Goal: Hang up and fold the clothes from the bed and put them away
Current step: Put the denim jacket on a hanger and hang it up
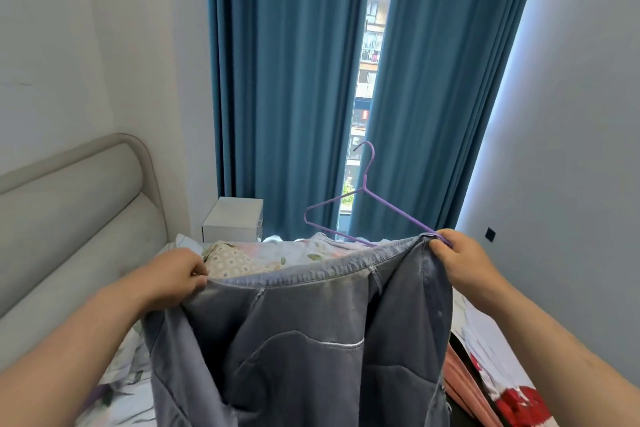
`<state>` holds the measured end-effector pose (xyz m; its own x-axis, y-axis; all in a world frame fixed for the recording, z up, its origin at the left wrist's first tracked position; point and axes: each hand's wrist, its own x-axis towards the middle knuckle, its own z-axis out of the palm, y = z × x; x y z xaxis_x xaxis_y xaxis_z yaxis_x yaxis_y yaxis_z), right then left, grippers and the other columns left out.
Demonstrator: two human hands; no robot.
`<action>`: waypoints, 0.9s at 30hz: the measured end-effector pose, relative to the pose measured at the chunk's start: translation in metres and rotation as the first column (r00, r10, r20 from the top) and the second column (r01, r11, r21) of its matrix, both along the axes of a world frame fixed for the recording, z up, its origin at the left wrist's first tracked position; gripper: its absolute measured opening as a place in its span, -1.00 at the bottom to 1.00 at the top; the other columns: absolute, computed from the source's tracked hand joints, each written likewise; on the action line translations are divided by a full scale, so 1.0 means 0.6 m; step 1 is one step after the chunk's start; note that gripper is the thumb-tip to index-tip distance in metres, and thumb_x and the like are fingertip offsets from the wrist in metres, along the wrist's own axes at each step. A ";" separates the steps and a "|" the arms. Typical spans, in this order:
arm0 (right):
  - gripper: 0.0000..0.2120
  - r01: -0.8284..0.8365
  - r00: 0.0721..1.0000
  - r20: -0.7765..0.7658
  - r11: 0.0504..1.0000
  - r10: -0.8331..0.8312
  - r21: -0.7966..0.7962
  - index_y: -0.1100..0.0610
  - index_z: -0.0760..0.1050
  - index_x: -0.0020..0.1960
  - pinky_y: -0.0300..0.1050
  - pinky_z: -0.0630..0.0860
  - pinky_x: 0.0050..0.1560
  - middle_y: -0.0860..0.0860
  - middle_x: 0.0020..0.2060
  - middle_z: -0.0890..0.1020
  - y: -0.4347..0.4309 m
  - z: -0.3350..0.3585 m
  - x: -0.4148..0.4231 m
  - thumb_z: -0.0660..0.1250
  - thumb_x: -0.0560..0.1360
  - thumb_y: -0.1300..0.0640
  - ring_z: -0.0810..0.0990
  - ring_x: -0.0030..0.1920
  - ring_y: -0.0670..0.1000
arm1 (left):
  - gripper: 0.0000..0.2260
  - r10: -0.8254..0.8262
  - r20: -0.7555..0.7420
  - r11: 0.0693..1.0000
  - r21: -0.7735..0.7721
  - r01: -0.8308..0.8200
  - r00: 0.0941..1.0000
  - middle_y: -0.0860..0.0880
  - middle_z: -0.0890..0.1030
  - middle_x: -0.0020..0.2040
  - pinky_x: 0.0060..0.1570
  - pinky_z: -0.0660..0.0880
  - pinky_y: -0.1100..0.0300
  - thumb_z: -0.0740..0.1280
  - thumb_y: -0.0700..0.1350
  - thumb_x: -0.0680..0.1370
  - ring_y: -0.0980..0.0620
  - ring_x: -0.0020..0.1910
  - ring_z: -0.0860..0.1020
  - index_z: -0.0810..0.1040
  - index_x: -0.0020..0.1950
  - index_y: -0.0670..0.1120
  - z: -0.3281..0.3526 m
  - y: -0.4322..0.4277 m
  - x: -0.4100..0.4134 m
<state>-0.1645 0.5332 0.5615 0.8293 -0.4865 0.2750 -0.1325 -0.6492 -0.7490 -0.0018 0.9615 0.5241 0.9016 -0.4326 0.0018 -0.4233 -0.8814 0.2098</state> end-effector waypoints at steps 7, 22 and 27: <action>-0.81 -0.051 0.998 -0.044 0.997 0.048 -0.055 0.10 0.57 -0.07 0.02 0.48 -0.10 0.13 -0.16 0.62 -0.009 0.035 -0.019 0.23 0.64 0.13 0.57 -0.10 0.17 | -0.77 0.046 0.142 0.999 0.005 -0.047 0.989 0.10 0.43 -0.23 -0.26 0.27 0.15 0.33 -0.10 0.57 0.06 -0.21 0.44 0.43 -0.28 -0.01 0.032 0.004 0.000; -0.78 -0.199 0.977 0.025 0.866 0.211 0.459 0.18 0.65 -0.08 0.00 0.58 -0.08 0.16 -0.21 0.69 -0.068 0.064 -0.060 0.27 0.59 0.36 0.66 -0.21 0.07 | -0.91 0.034 -0.220 0.748 -0.641 -0.171 0.975 -0.15 0.71 -0.21 -0.13 0.54 0.10 0.48 -0.17 0.49 -0.06 -0.19 0.64 0.70 -0.19 -0.15 0.153 0.056 -0.060; -0.77 -0.178 0.975 -0.016 0.828 0.221 0.532 0.24 0.62 0.04 -0.07 0.61 -0.10 0.20 -0.13 0.69 -0.065 -0.014 -0.008 0.22 0.58 0.44 0.66 -0.16 0.10 | -0.85 0.047 -0.315 0.741 -0.625 -0.244 0.948 -0.17 0.65 -0.30 -0.18 0.45 0.11 0.47 -0.19 0.50 -0.05 -0.23 0.58 0.66 -0.27 -0.18 0.052 0.019 0.004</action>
<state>-0.1694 0.4941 0.5531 0.9315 -0.3616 -0.0392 -0.1111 -0.1801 -0.9773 0.0007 0.9732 0.5555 0.9607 -0.2775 -0.0119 -0.1436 -0.5327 0.8341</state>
